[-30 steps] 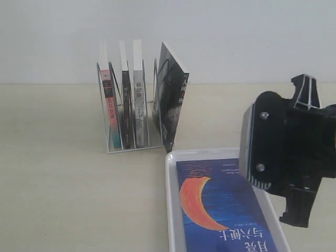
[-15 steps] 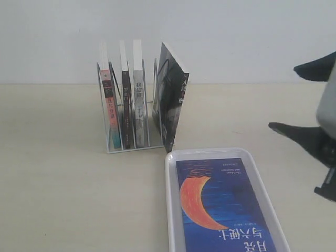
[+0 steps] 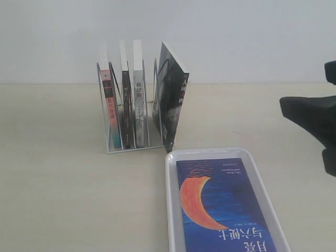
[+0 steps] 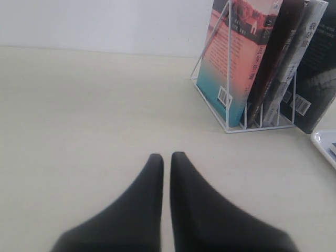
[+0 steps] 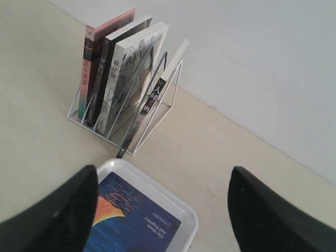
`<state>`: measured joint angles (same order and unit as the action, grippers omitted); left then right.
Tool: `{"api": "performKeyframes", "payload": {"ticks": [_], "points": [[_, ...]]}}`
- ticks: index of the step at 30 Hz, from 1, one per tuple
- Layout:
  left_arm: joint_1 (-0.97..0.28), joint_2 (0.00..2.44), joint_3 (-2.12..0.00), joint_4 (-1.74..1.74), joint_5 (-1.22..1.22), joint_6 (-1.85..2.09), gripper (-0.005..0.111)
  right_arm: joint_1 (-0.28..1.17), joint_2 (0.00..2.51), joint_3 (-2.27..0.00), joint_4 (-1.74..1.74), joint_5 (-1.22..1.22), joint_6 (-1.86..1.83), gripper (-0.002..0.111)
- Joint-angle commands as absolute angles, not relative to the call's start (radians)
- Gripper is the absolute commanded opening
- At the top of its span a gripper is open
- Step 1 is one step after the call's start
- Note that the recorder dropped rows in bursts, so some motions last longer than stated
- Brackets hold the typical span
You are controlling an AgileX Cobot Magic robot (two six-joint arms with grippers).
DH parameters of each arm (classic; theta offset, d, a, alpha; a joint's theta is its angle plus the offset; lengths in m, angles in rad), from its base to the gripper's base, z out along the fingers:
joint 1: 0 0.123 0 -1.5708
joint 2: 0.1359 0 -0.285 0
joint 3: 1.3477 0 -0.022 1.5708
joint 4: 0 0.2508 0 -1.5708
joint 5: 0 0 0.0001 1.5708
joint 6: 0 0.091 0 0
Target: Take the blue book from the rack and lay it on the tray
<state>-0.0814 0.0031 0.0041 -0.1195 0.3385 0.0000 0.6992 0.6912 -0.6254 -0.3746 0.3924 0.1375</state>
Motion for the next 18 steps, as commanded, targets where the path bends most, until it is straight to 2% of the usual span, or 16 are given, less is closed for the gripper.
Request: {"api": "performKeyframes", "payload": {"ticks": [1,4,6,7,9,18], "points": [[-0.080,0.000,0.000,-0.115,0.334,-0.006,0.004,0.697,0.685,-0.630,-0.369,0.442,0.189,0.066],[-0.080,0.000,0.000,-0.115,0.334,-0.006,0.004,0.697,0.685,-0.630,-0.369,0.480,0.221,0.064],[-0.080,0.000,0.000,-0.115,0.334,-0.006,0.004,0.697,0.685,-0.630,-0.368,0.492,0.235,0.047],[-0.080,0.000,0.000,-0.115,0.334,-0.006,0.004,0.697,0.685,-0.630,-0.368,0.505,0.257,0.023],[-0.080,0.000,0.000,-0.115,0.334,-0.006,0.004,0.697,0.685,-0.630,-0.364,0.507,0.313,0.001],[-0.080,0.000,0.000,-0.115,0.334,-0.006,0.004,0.697,0.685,-0.630,-0.368,0.507,0.353,0.001]]}}
